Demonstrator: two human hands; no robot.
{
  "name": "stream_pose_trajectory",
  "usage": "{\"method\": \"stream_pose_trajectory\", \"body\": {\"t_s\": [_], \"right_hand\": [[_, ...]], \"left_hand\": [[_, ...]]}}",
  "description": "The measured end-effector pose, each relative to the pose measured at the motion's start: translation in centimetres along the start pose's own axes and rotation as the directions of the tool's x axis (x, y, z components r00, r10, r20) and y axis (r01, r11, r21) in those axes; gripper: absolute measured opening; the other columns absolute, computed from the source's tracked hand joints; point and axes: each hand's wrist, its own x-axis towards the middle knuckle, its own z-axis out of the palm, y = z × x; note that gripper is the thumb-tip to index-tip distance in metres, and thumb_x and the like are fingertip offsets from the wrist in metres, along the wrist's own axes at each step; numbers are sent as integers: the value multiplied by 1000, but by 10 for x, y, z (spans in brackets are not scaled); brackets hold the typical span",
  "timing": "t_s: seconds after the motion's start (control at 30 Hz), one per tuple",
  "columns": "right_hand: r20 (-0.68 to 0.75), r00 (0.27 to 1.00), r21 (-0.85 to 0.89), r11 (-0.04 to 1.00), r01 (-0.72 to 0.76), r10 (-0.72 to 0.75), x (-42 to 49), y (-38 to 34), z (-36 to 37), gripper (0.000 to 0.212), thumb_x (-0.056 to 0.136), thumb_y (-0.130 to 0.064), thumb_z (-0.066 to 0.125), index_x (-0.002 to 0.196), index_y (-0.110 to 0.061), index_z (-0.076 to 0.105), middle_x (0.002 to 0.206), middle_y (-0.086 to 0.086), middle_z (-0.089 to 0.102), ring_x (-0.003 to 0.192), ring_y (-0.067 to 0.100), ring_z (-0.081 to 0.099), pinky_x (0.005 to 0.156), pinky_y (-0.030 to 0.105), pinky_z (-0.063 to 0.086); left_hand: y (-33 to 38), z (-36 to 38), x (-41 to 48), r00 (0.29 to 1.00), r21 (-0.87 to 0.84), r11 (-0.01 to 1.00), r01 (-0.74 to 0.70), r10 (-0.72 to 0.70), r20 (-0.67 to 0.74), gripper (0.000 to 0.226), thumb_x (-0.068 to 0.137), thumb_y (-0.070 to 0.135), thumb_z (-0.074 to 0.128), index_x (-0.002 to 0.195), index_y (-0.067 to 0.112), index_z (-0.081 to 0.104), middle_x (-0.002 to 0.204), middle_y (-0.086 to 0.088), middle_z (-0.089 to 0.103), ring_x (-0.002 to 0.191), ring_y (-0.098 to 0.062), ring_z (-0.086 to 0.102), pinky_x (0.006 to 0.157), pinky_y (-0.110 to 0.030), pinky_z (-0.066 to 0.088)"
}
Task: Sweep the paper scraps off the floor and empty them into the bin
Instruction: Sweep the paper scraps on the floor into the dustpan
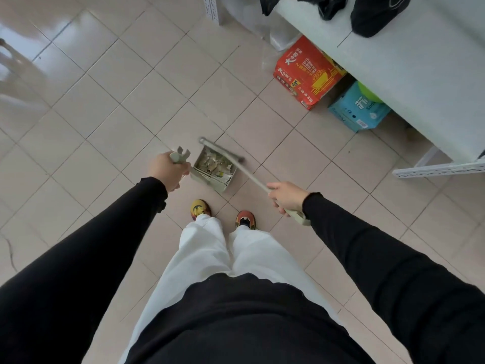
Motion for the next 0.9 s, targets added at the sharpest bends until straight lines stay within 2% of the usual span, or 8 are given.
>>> {"method": "stream_pose_trajectory", "body": {"t_s": [0.13,0.3,0.47,0.63,0.77,0.9], "right_hand": [[14,999,108,994,35,-36,-45,45,-4,49,102,-21,42,151,-25,38,82,6,51,45,9,39,37,21,35],[-86,994,233,968,89,-71,-71,75,14,49,102,-21,42,151,-26,38,83,6,50,45,9,38,39,22,34],[-222,973,360,923,137,-58,-91,106,42,46,102,-21,41,148,-27,42,83,7,49,47,12,39,40,23,34],[-346,938,482,855,192,-16,-121,154,82,45,103,-20,39,147,-30,42,79,7,47,48,15,39,43,25,35],[-435,900,546,804,238,29,-146,204,112,47,102,-22,40,148,-29,41,78,6,50,48,15,41,46,29,35],[-482,872,638,716,284,83,-177,257,133,44,102,-21,42,146,-30,44,76,7,49,46,15,41,45,30,35]], "left_hand": [[-8,5,-8,1000,-58,998,20,-20,-8,22,96,17,60,116,9,65,111,-21,73,51,-18,46,46,-24,38],[-13,9,-25,998,-103,994,-19,24,54,27,95,19,62,120,10,63,109,-16,74,51,-18,44,49,-23,37],[-11,8,-46,968,-257,967,-6,70,243,24,90,32,73,109,20,64,110,-13,73,47,-13,48,50,-26,41],[-3,20,-83,877,-313,949,20,134,462,29,92,37,72,111,23,55,103,-7,68,51,-11,49,45,-22,44],[-1,47,-124,800,-347,938,8,203,565,24,93,22,71,104,21,50,93,-5,66,51,-10,51,44,-20,45],[5,87,-170,765,-302,952,-52,232,601,24,93,3,64,106,18,50,83,-3,58,52,-10,49,42,-20,42]]}}
